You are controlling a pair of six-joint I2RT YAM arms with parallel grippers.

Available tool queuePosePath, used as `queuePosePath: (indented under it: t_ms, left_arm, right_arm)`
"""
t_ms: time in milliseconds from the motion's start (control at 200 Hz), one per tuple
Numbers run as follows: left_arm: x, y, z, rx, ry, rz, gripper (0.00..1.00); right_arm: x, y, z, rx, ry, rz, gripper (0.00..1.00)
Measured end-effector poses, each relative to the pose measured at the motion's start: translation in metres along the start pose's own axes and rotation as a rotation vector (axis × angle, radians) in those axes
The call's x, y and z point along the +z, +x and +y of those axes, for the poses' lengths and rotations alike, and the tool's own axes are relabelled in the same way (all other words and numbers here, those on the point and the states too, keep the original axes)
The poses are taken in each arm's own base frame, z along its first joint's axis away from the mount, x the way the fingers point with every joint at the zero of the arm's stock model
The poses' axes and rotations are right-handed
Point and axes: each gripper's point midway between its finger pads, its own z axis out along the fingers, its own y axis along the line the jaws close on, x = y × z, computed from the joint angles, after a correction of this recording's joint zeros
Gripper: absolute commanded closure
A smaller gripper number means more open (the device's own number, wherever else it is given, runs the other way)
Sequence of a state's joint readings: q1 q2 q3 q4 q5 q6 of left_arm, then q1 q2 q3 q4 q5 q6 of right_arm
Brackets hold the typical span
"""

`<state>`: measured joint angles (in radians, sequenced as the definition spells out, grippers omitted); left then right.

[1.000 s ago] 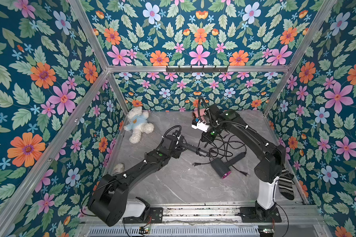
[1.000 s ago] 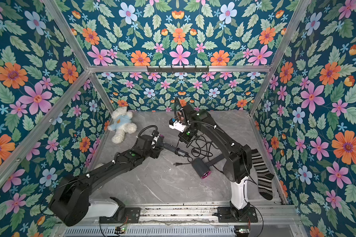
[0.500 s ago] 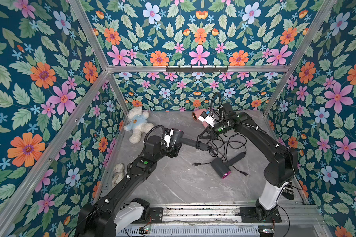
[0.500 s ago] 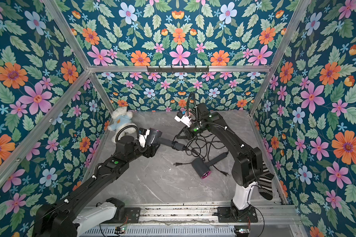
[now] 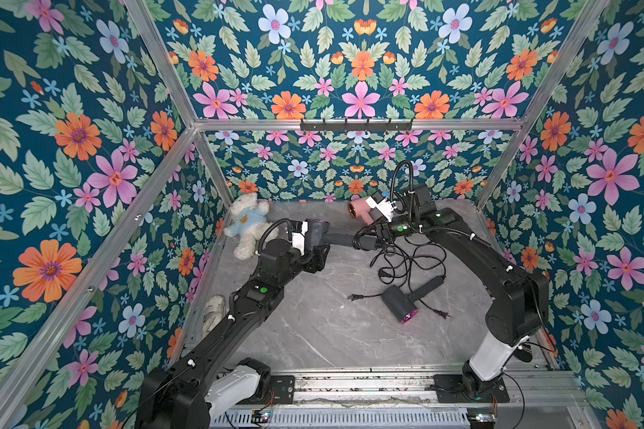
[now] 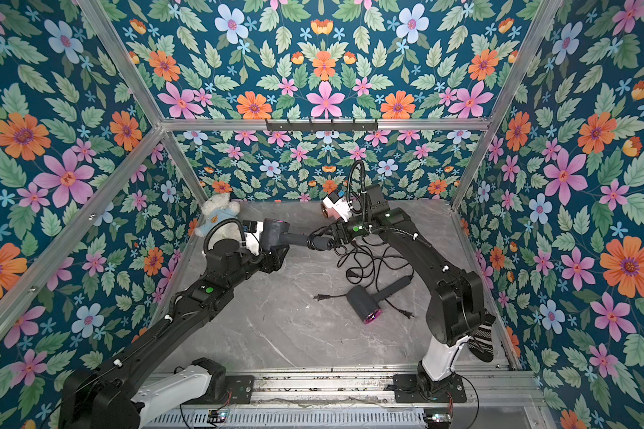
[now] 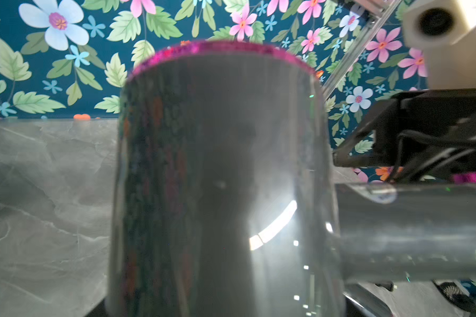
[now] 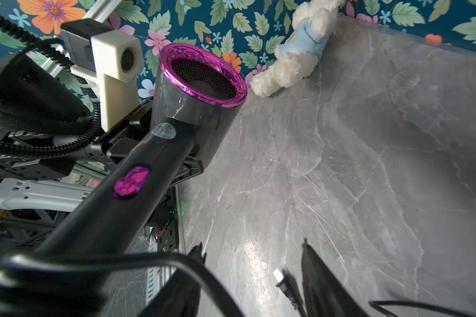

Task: Wrap the cord around the hair dryer
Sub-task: Wrap the power cord around the hair dryer.

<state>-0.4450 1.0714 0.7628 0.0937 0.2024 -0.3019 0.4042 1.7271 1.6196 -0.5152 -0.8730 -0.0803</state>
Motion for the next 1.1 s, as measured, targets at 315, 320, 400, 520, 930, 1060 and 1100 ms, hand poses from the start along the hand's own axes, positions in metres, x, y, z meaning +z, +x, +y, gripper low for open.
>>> queuePosePath:
  t_ms: [315, 320, 400, 520, 930, 1060, 1100]
  left_arm:
    - [-0.005, -0.017, 0.009, -0.071, -0.09, 0.009, 1.0]
    - [-0.005, -0.018, 0.009, -0.072, -0.091, 0.009, 1.0]
    - [-0.007, -0.021, 0.01, -0.089, -0.105, 0.008, 1.0]
    - [-0.01, -0.021, 0.01, -0.111, -0.114, 0.019, 1.0]
    - [-0.009, -0.026, 0.008, -0.139, -0.118, 0.033, 1.0]
    - [-0.008, -0.025, 0.007, -0.147, -0.109, 0.04, 1.0]
    - [-0.008, -0.025, 0.006, -0.148, -0.103, 0.042, 1.0]
  right_arm:
    - [-0.052, 0.004, -0.024, 0.028, 0.162, -0.074, 0.06]
    - [-0.053, 0.004, -0.025, 0.03, 0.166, -0.078, 0.06]
    - [-0.064, 0.014, -0.034, 0.046, 0.216, -0.088, 0.07]
    - [-0.072, 0.045, -0.053, 0.107, 0.291, -0.068, 0.09]
    - [-0.047, 0.134, -0.107, 0.388, 0.365, -0.036, 0.49]
    - [-0.037, 0.129, -0.124, 0.384, 0.379, -0.072, 0.54]
    - [-0.032, 0.127, -0.129, 0.381, 0.382, -0.075, 0.54]
